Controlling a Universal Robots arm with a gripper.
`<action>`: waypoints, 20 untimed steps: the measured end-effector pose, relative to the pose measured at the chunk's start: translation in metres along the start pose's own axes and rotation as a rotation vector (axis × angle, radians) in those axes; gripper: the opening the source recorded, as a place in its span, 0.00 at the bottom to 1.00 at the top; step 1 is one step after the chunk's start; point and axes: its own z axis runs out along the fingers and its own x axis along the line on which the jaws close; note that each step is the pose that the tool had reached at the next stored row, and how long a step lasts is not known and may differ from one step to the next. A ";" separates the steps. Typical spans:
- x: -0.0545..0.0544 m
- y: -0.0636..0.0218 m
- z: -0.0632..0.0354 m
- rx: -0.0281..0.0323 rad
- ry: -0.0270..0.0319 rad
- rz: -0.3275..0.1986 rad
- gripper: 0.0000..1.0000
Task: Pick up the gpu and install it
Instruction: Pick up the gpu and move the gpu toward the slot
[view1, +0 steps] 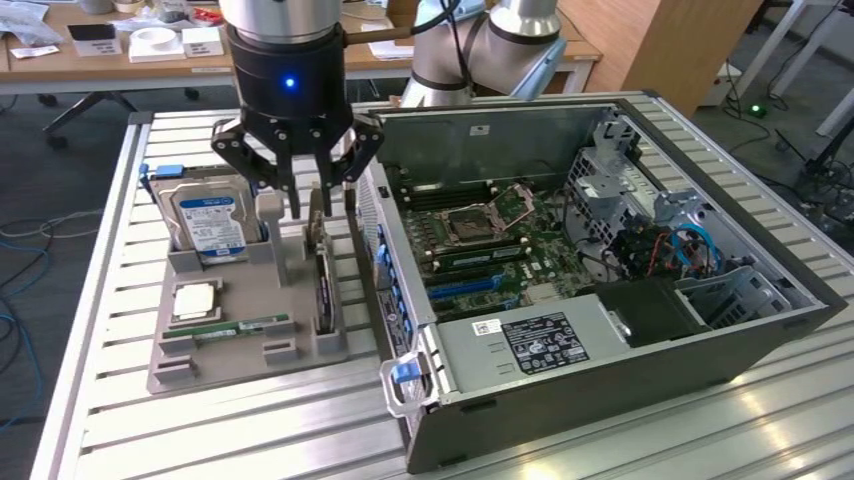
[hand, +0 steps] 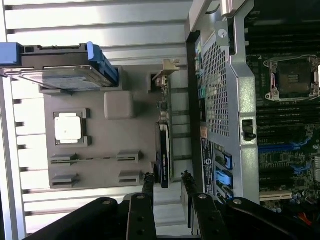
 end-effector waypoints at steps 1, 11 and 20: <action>0.000 0.0000 0.0008 0.0000 0.0000 0.000 0.36; 0.000 -0.0005 0.0109 -0.0001 0.0001 0.000 0.36; 0.000 -0.0009 0.0195 0.0000 0.0000 0.000 0.36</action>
